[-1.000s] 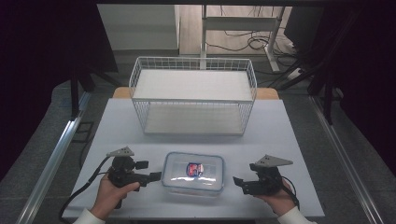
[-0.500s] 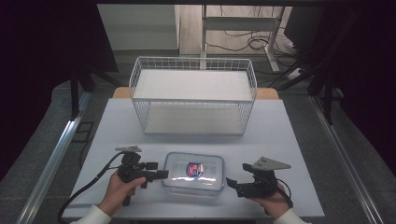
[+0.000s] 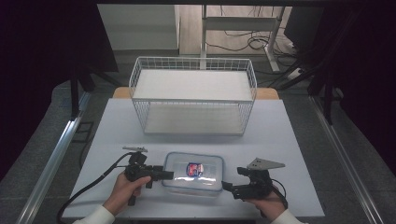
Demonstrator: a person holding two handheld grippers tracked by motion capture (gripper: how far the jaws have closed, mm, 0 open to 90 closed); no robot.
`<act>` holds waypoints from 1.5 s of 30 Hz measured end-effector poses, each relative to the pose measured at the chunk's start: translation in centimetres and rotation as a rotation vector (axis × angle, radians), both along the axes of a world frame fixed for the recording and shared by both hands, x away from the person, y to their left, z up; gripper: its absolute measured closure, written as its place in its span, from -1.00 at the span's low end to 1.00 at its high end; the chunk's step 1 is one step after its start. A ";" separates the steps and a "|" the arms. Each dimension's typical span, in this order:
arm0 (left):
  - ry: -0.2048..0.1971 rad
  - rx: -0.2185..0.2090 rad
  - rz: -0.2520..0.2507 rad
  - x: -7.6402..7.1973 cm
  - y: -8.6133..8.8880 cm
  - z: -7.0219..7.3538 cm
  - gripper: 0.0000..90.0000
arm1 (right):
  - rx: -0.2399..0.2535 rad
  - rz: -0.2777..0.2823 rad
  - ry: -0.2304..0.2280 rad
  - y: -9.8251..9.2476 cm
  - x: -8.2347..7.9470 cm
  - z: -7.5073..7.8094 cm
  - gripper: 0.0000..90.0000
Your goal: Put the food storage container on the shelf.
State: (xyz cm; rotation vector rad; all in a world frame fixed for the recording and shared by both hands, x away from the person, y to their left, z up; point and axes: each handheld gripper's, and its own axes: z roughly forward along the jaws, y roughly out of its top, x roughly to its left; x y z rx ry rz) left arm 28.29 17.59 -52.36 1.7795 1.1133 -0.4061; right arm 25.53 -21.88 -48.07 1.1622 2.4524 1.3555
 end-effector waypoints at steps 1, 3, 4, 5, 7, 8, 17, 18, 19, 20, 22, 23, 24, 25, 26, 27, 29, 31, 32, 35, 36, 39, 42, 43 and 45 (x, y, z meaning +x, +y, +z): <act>0.008 -0.005 -0.006 0.0 -0.1 -0.1 -0.49 | 0.011 0.002 0.022 0.1 0.1 -0.1 -0.71; 0.019 -0.011 -0.011 0.1 -0.2 -0.4 -0.48 | 0.033 0.003 0.071 0.5 0.3 -0.4 -0.72; 0.021 -0.006 -0.012 0.1 -0.3 -0.5 -0.49 | 0.041 0.004 0.088 0.6 0.5 -0.6 -0.72; 0.023 -0.004 -0.012 0.2 -0.3 -0.6 -0.48 | 0.047 -0.001 0.106 0.8 0.7 -0.8 -0.72; 0.027 -0.007 -0.014 0.2 -0.3 -0.6 -0.48 | 0.061 -0.011 0.147 1.0 1.1 -1.2 -0.72; 0.028 -0.009 -0.011 0.3 -0.2 -0.6 -0.47 | 0.075 -0.013 0.174 1.2 1.4 -1.4 -0.72; 0.022 -0.007 0.011 0.1 -0.1 -0.3 -0.33 | 0.164 -0.041 0.337 2.0 2.5 -2.6 -0.62; 0.022 -0.007 0.011 0.1 -0.1 -0.3 -0.33 | 0.164 -0.041 0.337 2.0 2.5 -2.6 -0.62; 0.021 -0.007 0.011 0.1 0.0 -0.3 -0.33 | 0.184 -0.040 0.355 2.0 2.6 -2.7 -0.59; 0.022 -0.008 0.012 0.1 -0.1 -0.3 -0.32 | 0.191 -0.042 0.365 2.0 2.6 -2.8 -0.57; 0.022 -0.008 0.012 0.1 -0.1 -0.3 -0.32 | 0.209 -0.053 0.379 2.0 2.7 -2.9 -0.53; 0.023 -0.008 0.013 0.1 -0.1 -0.3 -0.32 | 0.209 -0.053 0.379 2.0 2.7 -2.9 -0.53; 0.022 -0.008 0.014 0.2 -0.1 -0.2 -0.32 | 0.222 -0.064 0.390 1.9 2.7 -2.9 -0.48; 0.023 -0.009 0.015 0.2 -0.1 -0.2 -0.31 | 0.229 -0.069 0.399 1.8 2.8 -2.9 -0.46; 0.023 -0.008 0.016 0.2 -0.1 -0.2 -0.31 | 0.238 -0.081 0.414 1.7 2.8 -3.0 -0.43; 0.023 -0.007 0.017 0.1 -0.1 -0.2 -0.31 | 0.245 -0.087 0.424 1.6 2.9 -3.0 -0.41; 0.024 -0.007 0.017 0.1 -0.1 -0.2 -0.31 | 0.249 -0.087 0.429 1.5 2.9 -3.0 -0.39; 0.024 -0.006 0.019 0.1 -0.1 -0.2 -0.31 | 0.278 -0.100 0.460 1.1 2.9 -3.0 -0.29; 0.024 -0.006 0.019 0.1 -0.1 -0.2 -0.31 | 0.285 -0.102 0.462 1.1 2.9 -3.1 -0.27; 0.025 -0.007 0.019 0.1 -0.1 -0.2 -0.30 | 0.294 -0.106 0.469 0.9 2.9 -3.1 -0.23; 0.024 -0.006 0.019 0.1 -0.1 -0.2 -0.30 | 0.294 -0.104 0.470 0.9 2.9 -3.1 -0.23; 0.024 -0.006 0.017 0.1 0.0 -0.2 -0.30 | 0.297 -0.101 0.472 0.8 3.0 -3.1 -0.21; 0.021 -0.005 0.017 0.1 0.0 -0.1 -0.28 | 0.307 -0.103 0.481 0.7 3.0 -3.0 -0.19; 0.019 -0.006 0.018 0.0 0.0 -0.1 -0.27 | 0.309 -0.104 0.479 0.7 2.9 -3.1 -0.17; 0.020 -0.005 0.019 0.0 0.0 0.0 -0.26 | 0.312 -0.107 0.475 0.6 2.9 -3.1 -0.16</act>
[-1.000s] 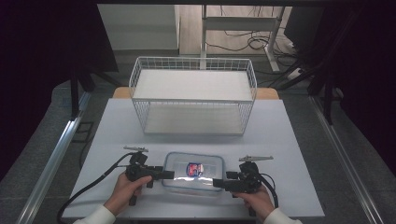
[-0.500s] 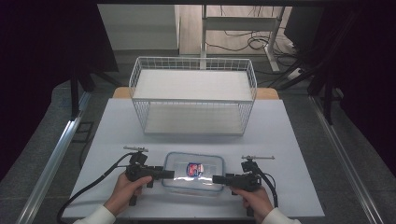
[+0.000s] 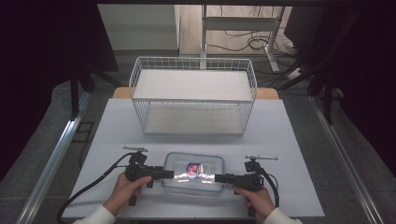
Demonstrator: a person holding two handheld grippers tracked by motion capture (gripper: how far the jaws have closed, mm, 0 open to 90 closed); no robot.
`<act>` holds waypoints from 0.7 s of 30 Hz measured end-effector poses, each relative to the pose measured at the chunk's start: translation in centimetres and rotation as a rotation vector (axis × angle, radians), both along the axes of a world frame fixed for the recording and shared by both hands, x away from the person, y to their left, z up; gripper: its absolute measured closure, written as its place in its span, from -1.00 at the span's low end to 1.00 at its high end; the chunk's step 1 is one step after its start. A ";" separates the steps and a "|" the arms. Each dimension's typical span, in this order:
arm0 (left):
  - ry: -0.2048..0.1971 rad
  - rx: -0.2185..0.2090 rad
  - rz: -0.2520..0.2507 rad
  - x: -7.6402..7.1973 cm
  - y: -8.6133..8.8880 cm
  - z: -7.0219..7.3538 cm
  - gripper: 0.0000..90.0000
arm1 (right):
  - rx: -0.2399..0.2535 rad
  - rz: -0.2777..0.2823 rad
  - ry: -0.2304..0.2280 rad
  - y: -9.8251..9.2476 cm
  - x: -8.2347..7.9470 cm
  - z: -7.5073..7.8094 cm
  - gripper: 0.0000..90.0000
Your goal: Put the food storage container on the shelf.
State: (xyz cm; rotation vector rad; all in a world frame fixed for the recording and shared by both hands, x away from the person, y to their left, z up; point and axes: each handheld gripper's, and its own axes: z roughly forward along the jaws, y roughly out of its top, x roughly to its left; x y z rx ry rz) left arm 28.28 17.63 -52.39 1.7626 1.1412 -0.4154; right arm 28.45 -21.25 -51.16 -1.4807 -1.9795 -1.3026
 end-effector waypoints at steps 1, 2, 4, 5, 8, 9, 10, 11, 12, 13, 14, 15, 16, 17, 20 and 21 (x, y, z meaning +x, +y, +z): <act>0.001 0.000 0.003 0.0 0.0 0.0 -0.23 | 0.008 -0.004 0.006 -0.1 -0.1 0.1 -0.13; -0.006 0.000 0.003 -0.1 0.0 0.1 -0.23 | 0.008 -0.004 0.006 -0.1 -0.1 0.1 -0.13; -0.014 0.003 0.007 -0.3 0.1 0.3 -0.19 | 0.017 -0.005 0.002 -0.3 -0.3 0.1 -0.07; -0.017 0.002 0.007 -0.4 0.1 0.3 -0.18 | 0.021 -0.010 0.002 -0.4 -0.4 0.1 -0.04; -0.023 0.003 0.010 -0.6 0.1 0.5 -0.15 | 0.031 -0.010 0.001 -0.5 -0.6 0.2 -0.01; -0.023 0.003 0.010 -0.6 0.1 0.5 -0.14 | 0.029 -0.011 -0.002 -0.4 -0.7 0.2 -0.01; -0.025 0.005 0.011 -0.7 0.1 0.6 -0.14 | 0.029 -0.012 -0.003 -0.5 -0.7 0.3 0.00; -0.024 0.006 0.015 -0.8 0.1 0.6 -0.13 | 0.029 -0.012 -0.005 -0.5 -0.8 0.3 0.01; -0.026 0.006 0.018 -0.8 0.1 0.7 -0.12 | 0.029 -0.012 -0.004 -0.5 -0.8 0.3 0.01; -0.026 0.006 0.018 -0.8 0.1 0.7 -0.11 | 0.029 -0.012 -0.004 -0.5 -0.8 0.3 0.01; -0.025 0.009 0.020 -1.0 0.2 0.8 -0.09 | 0.030 -0.012 -0.009 -0.5 -0.9 0.5 0.03; -0.025 0.006 0.023 -1.0 0.2 0.9 -0.09 | 0.028 -0.012 -0.011 -0.5 -1.0 0.5 0.04; -0.023 0.005 0.024 -1.1 0.2 0.9 -0.07 | 0.027 -0.012 -0.014 -0.5 -1.0 0.5 0.04; -0.022 0.006 0.026 -1.1 0.2 0.9 -0.07 | 0.029 -0.015 -0.013 -0.5 -1.1 0.6 0.05; -0.014 0.001 0.037 -1.2 0.2 1.1 -0.03 | 0.031 -0.021 0.002 -0.6 -1.1 0.7 0.08; -0.014 0.001 0.037 -1.2 0.2 1.1 -0.02 | 0.031 -0.021 0.002 -0.6 -1.1 0.7 0.08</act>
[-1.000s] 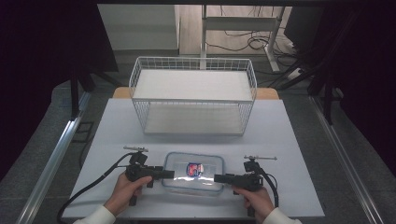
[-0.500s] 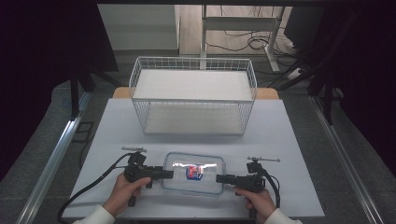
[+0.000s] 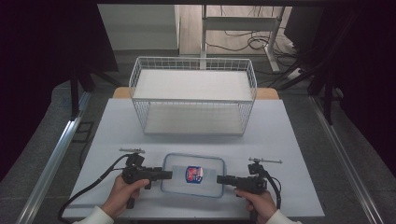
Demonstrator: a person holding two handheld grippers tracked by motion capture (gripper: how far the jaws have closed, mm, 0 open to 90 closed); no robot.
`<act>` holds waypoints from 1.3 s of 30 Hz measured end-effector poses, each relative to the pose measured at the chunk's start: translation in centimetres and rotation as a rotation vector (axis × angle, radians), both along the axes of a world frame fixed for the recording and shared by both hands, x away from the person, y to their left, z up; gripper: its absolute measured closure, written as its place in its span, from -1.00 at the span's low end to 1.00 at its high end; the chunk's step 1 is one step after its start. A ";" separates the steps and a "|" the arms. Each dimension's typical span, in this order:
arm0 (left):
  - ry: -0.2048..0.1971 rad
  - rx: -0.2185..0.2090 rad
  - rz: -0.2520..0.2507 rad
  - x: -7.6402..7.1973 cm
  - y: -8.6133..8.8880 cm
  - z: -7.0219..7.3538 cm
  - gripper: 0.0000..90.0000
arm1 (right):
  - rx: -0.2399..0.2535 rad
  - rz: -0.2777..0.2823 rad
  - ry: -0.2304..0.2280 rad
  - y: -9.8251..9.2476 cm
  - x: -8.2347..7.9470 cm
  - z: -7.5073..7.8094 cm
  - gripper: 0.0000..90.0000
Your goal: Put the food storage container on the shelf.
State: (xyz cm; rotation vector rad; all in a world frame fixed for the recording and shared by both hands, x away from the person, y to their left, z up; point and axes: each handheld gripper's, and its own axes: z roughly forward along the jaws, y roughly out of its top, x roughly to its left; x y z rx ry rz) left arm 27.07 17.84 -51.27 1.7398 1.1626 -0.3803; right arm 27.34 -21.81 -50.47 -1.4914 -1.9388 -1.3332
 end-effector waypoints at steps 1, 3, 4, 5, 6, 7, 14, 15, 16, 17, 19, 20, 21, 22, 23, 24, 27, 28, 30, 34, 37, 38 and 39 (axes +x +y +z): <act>0.004 -0.003 -0.001 0.0 0.1 0.1 -0.01 | 0.007 -0.004 0.016 -0.1 0.0 0.1 0.10; 0.003 -0.004 -0.001 0.0 0.1 0.1 -0.01 | 0.012 -0.004 0.023 -0.1 0.0 0.1 0.11; 0.005 -0.002 0.001 0.0 0.1 0.2 0.01 | 0.016 -0.007 0.030 -0.2 0.1 0.1 0.12; 0.005 -0.002 0.001 0.0 0.1 0.2 0.01 | 0.016 -0.007 0.030 -0.2 0.1 0.1 0.12; 0.005 -0.005 0.005 0.0 0.1 0.3 0.01 | 0.017 -0.007 0.031 -0.2 0.1 0.1 0.12; 0.002 -0.003 0.007 0.0 0.2 0.3 0.04 | 0.021 -0.011 0.027 -0.2 0.0 0.2 0.15; -0.010 0.005 0.033 -0.1 0.3 0.8 0.06 | 0.009 -0.005 0.003 0.2 0.1 0.6 0.17; -0.011 0.005 0.031 -0.1 0.3 0.8 0.06 | 0.004 -0.002 -0.003 0.2 0.2 0.7 0.17; -0.011 0.005 0.031 -0.1 0.3 0.8 0.06 | 0.004 -0.002 -0.003 0.2 0.2 0.7 0.17; -0.016 -0.002 0.032 0.0 0.4 1.0 0.07 | 0.004 -0.001 -0.016 0.2 0.5 1.0 0.17; -0.023 -0.005 0.037 0.1 0.5 1.2 0.08 | 0.002 0.002 -0.030 0.2 0.7 1.2 0.16; -0.023 -0.005 0.037 0.1 0.5 1.2 0.08 | 0.002 0.002 -0.030 0.2 0.7 1.2 0.16; -0.045 0.008 0.046 0.4 0.4 1.8 0.07 | 0.006 0.009 -0.044 0.2 1.0 1.4 0.16; -0.045 0.008 0.046 0.4 0.4 1.8 0.07 | 0.006 0.009 -0.044 0.2 1.0 1.4 0.16; -0.067 0.018 0.050 0.7 0.4 2.3 0.08 | 0.021 0.011 -0.051 0.3 1.7 1.5 0.16; -0.067 0.018 0.050 0.7 0.4 2.3 0.08 | 0.025 0.011 -0.054 0.3 2.0 1.5 0.16; -0.081 0.017 0.055 1.8 0.5 2.9 0.08 | 0.032 0.012 -0.065 0.3 3.0 1.9 0.16; -0.081 0.017 0.055 1.8 0.5 2.9 0.08 | 0.032 0.012 -0.070 0.3 3.3 1.9 0.16; -0.094 0.018 0.062 2.6 0.7 3.3 0.08 | 0.038 0.014 -0.076 0.4 3.9 2.1 0.16; -0.103 0.018 0.067 3.5 0.9 3.5 0.09 | 0.035 0.022 -0.101 0.6 5.2 2.4 0.16; -0.113 0.014 0.080 4.8 1.3 3.6 0.09 | 0.022 0.038 -0.129 1.1 6.9 2.9 0.16; -0.113 0.014 0.080 4.8 1.3 3.6 0.09 | 0.022 0.038 -0.129 1.1 6.9 2.9 0.16; -0.119 0.014 0.088 5.4 1.6 3.7 0.09 | 0.019 0.044 -0.138 1.5 7.8 3.2 0.16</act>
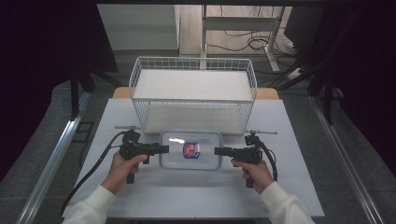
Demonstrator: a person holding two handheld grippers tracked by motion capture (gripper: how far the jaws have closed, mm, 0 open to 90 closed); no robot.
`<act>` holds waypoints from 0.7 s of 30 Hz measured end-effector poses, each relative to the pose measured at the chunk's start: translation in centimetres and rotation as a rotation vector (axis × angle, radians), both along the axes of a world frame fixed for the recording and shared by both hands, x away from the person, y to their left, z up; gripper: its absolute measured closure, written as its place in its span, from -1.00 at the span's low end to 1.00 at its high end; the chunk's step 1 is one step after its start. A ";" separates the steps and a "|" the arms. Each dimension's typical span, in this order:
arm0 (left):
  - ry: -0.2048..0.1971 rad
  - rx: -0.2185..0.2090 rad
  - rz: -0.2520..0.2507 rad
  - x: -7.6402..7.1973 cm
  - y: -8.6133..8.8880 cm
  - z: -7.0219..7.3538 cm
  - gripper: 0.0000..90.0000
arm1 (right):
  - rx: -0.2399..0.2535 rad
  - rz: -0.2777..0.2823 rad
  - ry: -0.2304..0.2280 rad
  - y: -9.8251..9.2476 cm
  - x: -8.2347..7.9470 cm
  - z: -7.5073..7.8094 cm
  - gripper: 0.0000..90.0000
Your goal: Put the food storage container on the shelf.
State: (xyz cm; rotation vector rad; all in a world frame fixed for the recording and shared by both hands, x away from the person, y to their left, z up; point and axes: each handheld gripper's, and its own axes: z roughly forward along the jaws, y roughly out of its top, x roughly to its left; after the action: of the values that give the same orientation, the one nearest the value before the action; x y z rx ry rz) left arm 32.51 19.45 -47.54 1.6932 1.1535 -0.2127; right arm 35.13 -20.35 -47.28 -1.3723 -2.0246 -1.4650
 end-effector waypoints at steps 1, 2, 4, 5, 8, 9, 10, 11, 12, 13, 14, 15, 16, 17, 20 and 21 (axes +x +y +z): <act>0.000 0.000 0.000 0.0 0.0 0.0 0.09 | 0.000 0.000 0.000 0.0 0.0 0.0 0.16; -0.011 0.004 0.009 0.6 0.2 0.2 0.09 | 0.000 0.005 -0.006 0.3 0.9 0.2 0.15; -0.013 -0.002 0.017 1.1 0.4 0.3 0.09 | 0.004 0.006 -0.020 0.5 1.7 0.3 0.15; -0.015 -0.004 0.020 1.4 0.5 0.3 0.09 | 0.005 0.005 -0.019 0.7 2.1 0.4 0.15; -0.020 -0.008 0.024 2.0 0.6 0.2 0.10 | 0.000 0.004 -0.032 0.8 2.8 0.5 0.15; -0.022 -0.010 0.024 2.3 0.7 0.2 0.10 | -0.005 0.007 -0.032 1.0 3.4 0.7 0.15; -0.023 -0.013 0.025 2.7 0.7 0.0 0.10 | -0.007 0.007 -0.031 1.0 3.6 0.7 0.15; -0.022 -0.013 0.027 2.9 0.7 -0.1 0.10 | -0.010 0.006 -0.034 1.0 3.9 0.6 0.14; -0.020 -0.012 0.028 3.1 0.6 -0.2 0.10 | -0.010 0.006 -0.030 1.0 4.1 0.6 0.14; -0.020 -0.012 0.028 3.1 0.6 -0.2 0.10 | -0.010 0.006 -0.030 1.0 4.1 0.6 0.14; -0.014 -0.011 0.031 3.4 0.6 -0.4 0.09 | -0.011 0.003 -0.030 1.0 4.4 0.4 0.14; -0.011 -0.011 0.032 3.5 0.5 -0.5 0.10 | -0.010 -0.004 -0.028 0.9 4.8 0.1 0.14; -0.011 -0.007 0.032 3.9 0.4 -0.8 0.10 | -0.010 -0.010 -0.028 1.0 4.9 0.0 0.13; -0.011 -0.007 0.032 3.9 0.4 -0.8 0.09 | -0.010 -0.010 -0.028 1.0 4.9 0.0 0.13; -0.008 -0.003 0.025 4.8 0.4 -1.3 0.09 | -0.014 -0.021 -0.032 0.9 5.5 -0.6 0.13; -0.008 -0.001 0.024 5.0 0.4 -1.4 0.09 | -0.014 -0.022 -0.031 0.9 5.6 -0.8 0.13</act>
State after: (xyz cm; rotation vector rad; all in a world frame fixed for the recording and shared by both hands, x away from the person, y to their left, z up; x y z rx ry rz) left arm 37.48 19.81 -48.98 1.6770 1.1665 -0.1918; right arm 40.78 -19.45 -48.04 -1.3900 -2.0494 -1.4932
